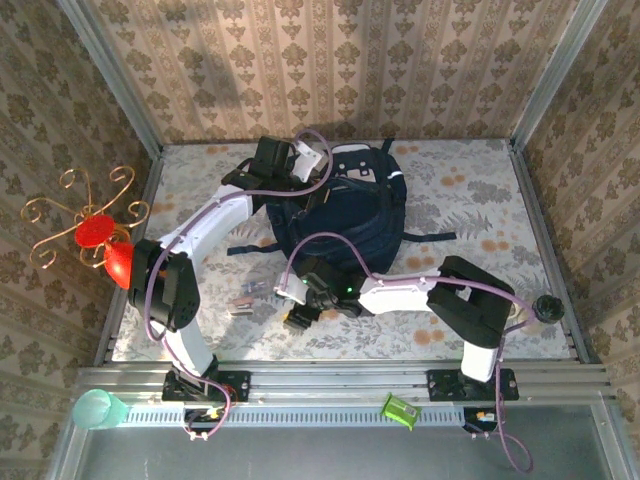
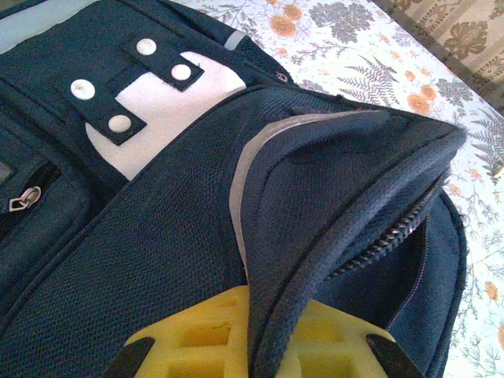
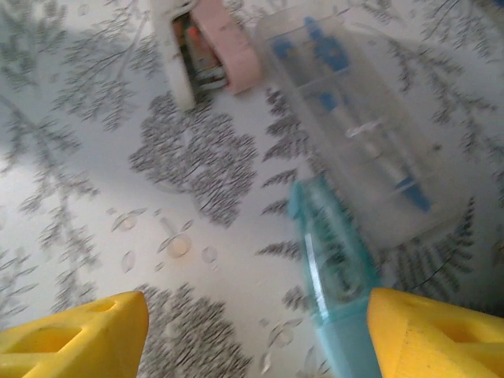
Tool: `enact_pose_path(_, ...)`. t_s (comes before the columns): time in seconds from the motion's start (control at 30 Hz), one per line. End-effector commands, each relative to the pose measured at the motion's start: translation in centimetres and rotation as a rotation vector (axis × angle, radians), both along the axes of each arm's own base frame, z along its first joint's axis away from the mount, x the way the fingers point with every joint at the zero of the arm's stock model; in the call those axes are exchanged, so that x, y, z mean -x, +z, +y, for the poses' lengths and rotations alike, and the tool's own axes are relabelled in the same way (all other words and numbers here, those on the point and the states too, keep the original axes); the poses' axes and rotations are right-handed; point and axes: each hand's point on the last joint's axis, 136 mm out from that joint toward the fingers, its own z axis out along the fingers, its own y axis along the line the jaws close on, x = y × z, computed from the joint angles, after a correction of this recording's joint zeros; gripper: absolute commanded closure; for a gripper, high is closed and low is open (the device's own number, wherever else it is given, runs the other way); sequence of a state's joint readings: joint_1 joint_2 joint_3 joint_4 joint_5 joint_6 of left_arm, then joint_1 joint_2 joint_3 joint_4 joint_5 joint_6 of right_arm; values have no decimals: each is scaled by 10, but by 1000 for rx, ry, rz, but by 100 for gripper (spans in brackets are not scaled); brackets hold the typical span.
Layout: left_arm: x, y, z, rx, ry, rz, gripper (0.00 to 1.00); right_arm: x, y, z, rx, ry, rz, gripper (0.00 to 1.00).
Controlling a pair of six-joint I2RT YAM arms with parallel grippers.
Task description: Pack books, pencil case, and school supplies into a backpack
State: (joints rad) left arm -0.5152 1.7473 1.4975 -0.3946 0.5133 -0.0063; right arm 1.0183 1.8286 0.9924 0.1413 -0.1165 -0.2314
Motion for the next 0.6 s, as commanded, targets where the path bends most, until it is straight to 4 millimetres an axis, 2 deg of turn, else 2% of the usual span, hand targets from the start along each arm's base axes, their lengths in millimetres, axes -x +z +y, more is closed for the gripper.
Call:
enact_pose_path(0.0, 0, 48, -9, 106, -43, -105, 100, -28, 1, -4, 80, -35, -100, 25)
enact_pose_path(0.13, 0, 47, -9, 96, -48, -109, 100, -34, -13, -4, 121, -33, -51, 27)
enact_pose_path(0.47, 1, 45, -8, 90, -51, -115, 100, -23, -52, -19, 199, -39, 94, 41)
enact_pose_path(0.57, 1, 43, -8, 87, -50, -114, 100, -22, -59, -21, 204, -48, 116, 48)
